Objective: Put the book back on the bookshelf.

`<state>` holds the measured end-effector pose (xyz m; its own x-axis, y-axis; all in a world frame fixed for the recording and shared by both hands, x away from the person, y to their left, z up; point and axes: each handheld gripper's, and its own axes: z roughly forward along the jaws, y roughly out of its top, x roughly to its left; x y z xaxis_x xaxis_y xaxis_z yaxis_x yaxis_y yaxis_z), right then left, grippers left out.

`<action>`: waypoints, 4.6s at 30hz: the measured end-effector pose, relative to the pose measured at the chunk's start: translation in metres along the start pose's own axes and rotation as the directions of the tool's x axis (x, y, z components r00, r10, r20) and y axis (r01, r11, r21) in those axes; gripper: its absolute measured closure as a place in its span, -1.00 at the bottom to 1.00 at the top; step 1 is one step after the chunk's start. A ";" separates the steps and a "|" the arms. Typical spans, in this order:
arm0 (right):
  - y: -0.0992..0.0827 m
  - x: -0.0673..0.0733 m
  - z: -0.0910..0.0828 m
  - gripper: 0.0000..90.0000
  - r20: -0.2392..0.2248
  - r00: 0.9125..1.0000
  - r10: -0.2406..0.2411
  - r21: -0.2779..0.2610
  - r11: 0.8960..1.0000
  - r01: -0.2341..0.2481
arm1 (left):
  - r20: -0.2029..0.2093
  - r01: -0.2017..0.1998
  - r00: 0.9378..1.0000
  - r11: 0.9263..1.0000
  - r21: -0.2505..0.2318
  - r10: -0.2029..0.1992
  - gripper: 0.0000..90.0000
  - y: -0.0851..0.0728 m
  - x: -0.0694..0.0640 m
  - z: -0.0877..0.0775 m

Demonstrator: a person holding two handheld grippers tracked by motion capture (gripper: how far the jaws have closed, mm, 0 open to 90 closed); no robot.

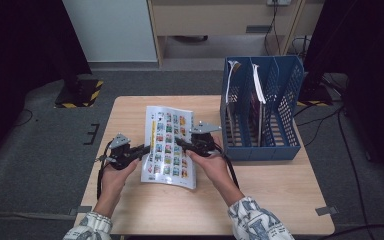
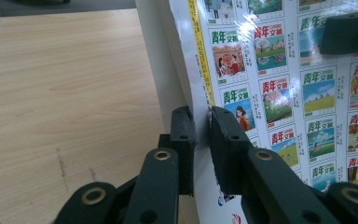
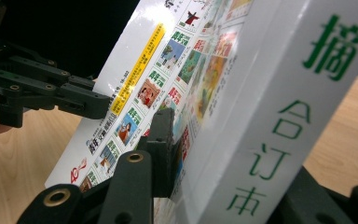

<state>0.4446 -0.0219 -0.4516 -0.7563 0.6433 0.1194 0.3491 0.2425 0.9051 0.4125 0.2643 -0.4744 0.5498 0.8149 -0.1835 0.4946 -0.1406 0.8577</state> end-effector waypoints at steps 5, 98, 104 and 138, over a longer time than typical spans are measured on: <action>0.011 -0.008 0.011 0.49 0.013 0.999 -0.034 -0.038 0.999 0.035 | -0.045 0.002 0.999 0.999 -0.046 -0.004 0.77 0.010 0.008 0.009; 0.010 -0.001 -0.009 0.26 -0.096 0.982 -0.163 -0.179 0.973 0.144 | -0.086 -0.087 0.994 0.980 -0.178 0.073 0.79 0.000 -0.007 -0.011; 0.021 0.002 -0.012 0.16 -0.090 0.986 -0.138 -0.211 0.970 0.117 | -0.086 -0.083 0.994 0.980 -0.182 0.068 0.79 0.000 -0.007 -0.010; 0.029 0.009 -0.007 0.63 -0.063 0.988 -0.139 -0.220 0.968 0.122 | -0.082 -0.033 0.997 0.978 -0.204 0.017 0.58 -0.003 -0.005 -0.009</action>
<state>0.4440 -0.0148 -0.4217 -0.8311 0.5559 0.0179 0.1239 0.1536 0.9803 0.4019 0.2655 -0.4721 0.5014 0.8555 -0.1291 0.3280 -0.0499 0.9433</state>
